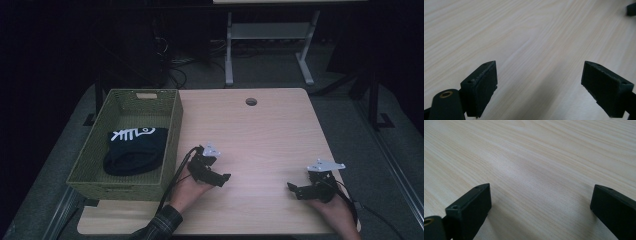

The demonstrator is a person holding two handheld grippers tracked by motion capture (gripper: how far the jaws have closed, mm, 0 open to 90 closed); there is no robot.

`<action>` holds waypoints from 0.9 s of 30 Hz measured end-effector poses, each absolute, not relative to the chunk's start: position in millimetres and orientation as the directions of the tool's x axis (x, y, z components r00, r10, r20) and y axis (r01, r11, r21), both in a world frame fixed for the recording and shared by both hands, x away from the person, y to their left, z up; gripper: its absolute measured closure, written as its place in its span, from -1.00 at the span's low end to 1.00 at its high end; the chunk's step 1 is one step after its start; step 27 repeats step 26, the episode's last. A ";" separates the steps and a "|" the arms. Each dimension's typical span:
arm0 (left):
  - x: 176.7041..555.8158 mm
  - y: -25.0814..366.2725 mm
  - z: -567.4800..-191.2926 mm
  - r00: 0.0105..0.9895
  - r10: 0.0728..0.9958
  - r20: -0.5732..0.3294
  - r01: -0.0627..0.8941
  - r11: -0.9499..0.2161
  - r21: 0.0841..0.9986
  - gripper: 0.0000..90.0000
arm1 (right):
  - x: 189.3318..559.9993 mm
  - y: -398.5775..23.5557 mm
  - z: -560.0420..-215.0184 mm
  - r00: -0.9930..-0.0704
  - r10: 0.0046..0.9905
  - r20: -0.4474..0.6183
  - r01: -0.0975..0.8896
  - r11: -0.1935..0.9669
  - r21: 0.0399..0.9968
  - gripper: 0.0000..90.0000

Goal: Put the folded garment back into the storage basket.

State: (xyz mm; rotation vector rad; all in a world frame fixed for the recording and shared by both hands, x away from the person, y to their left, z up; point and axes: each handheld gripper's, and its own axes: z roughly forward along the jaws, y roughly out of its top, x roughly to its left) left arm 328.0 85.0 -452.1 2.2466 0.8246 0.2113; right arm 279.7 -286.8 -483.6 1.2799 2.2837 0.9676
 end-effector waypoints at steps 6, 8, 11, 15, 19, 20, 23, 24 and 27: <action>328.6 85.4 -470.5 0.785 0.617 -0.054 0.489 -0.564 0.666 -0.71 | 279.7 -286.7 -483.6 -0.531 0.847 0.027 0.609 0.359 0.708 -0.94; 328.3 86.7 -472.1 0.788 0.615 -0.031 0.469 -0.567 0.677 -0.71 | 279.7 -286.7 -483.6 -0.531 0.847 0.027 0.609 0.359 0.708 -0.94; 326.5 87.9 -475.7 0.789 0.614 0.008 0.437 -0.570 0.696 -0.71 | 279.7 -286.6 -483.6 -0.530 0.848 0.028 0.609 0.357 0.708 -0.94; 325.0 89.4 -478.6 0.789 0.614 0.007 0.423 -0.552 0.719 -0.72 | 279.7 -286.7 -483.6 -0.530 0.847 0.028 0.609 0.358 0.708 -0.94; 325.1 89.6 -478.6 0.790 0.614 0.007 0.423 -0.553 0.718 -0.72 | 279.6 -286.6 -483.6 -0.530 0.848 0.028 0.609 0.357 0.708 -0.94; 325.0 89.5 -478.6 0.789 0.614 0.007 0.423 -0.553 0.718 -0.72 | 279.6 -286.6 -483.6 -0.529 0.848 0.028 0.609 0.357 0.708 -0.94; 324.9 89.7 -478.7 0.789 0.614 0.006 0.424 -0.552 0.719 -0.72 | 279.6 -286.6 -483.6 -0.530 0.848 0.028 0.609 0.357 0.708 -0.94; 325.0 89.8 -478.5 0.790 0.613 0.007 0.424 -0.554 0.717 -0.72 | 279.6 -286.6 -483.6 -0.530 0.847 0.028 0.609 0.358 0.708 -0.94; 324.9 89.9 -478.4 0.790 0.612 0.007 0.424 -0.555 0.716 -0.72 | 279.7 -286.7 -483.6 -0.530 0.847 0.028 0.609 0.358 0.708 -0.94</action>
